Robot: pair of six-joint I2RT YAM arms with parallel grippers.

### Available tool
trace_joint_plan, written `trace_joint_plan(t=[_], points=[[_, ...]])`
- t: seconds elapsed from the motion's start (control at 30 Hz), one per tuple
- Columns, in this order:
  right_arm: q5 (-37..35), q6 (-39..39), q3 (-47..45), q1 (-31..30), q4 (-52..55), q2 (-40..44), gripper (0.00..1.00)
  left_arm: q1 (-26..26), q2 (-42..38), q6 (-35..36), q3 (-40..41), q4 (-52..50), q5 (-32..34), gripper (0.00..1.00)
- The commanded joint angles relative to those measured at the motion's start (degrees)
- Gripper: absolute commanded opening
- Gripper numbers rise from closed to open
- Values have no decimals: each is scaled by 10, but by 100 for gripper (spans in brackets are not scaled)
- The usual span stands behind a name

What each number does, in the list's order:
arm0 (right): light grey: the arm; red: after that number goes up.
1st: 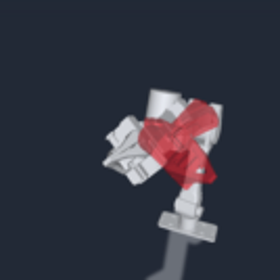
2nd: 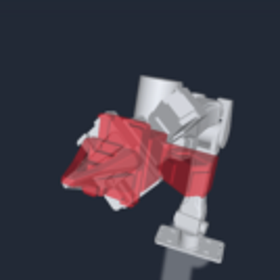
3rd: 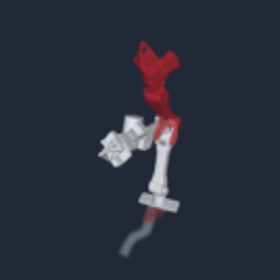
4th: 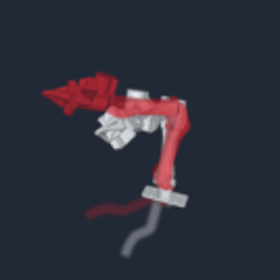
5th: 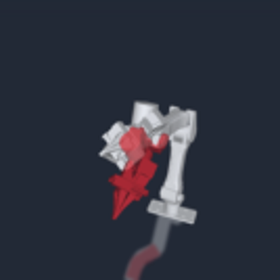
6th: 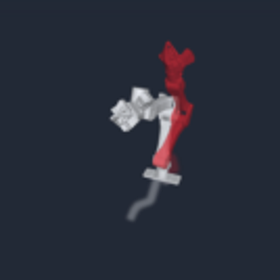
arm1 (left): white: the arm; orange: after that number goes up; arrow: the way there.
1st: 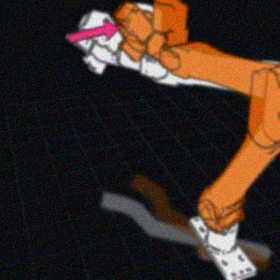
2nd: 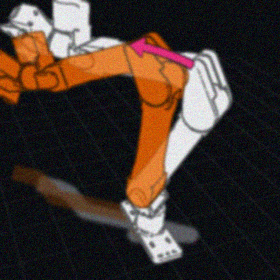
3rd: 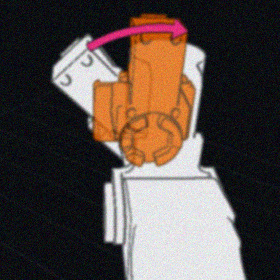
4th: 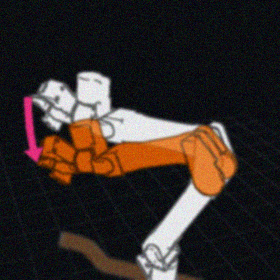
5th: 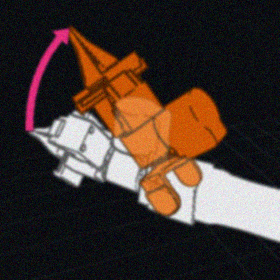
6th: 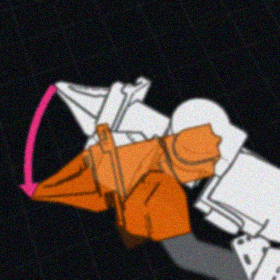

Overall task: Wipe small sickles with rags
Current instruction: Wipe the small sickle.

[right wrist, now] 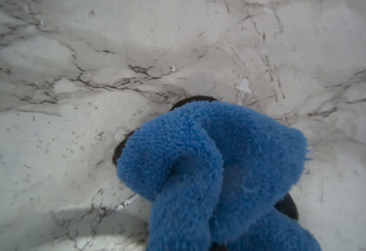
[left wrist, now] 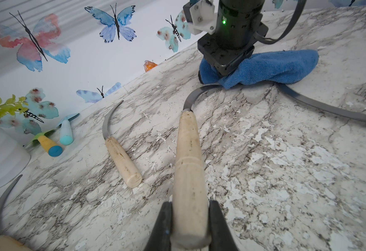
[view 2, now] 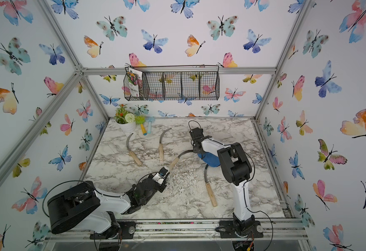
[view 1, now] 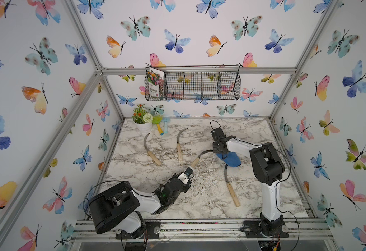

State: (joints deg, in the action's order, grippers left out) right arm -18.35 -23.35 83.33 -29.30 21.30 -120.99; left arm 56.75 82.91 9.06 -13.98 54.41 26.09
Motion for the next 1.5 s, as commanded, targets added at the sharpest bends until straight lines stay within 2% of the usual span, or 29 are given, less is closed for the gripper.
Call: trace_joint_plan(t=[0.0,0.13,0.3,0.87,1.03,1.13,1.33,1.47], points=[[82,0,-1,-2,-14,-17,2,2,-2,6,-3,23,0,0],[162,0,-27,-4,-58,-5,2,2,0,6,-9,14,0,0],[207,-4,-45,-17,-83,15,2,1,-2,5,-5,20,-6,0],[214,3,-28,-150,-74,68,2,1,-3,4,-3,23,-8,0],[161,-3,-37,-147,-69,59,2,1,-12,1,3,24,-6,0],[136,-10,-36,-117,-51,43,3,1,-19,-1,10,27,-5,0],[120,-18,-57,-33,-53,20,3,1,-28,-3,11,25,-6,0],[142,-12,-40,-28,-41,11,2,1,-31,-4,13,25,-8,0]])
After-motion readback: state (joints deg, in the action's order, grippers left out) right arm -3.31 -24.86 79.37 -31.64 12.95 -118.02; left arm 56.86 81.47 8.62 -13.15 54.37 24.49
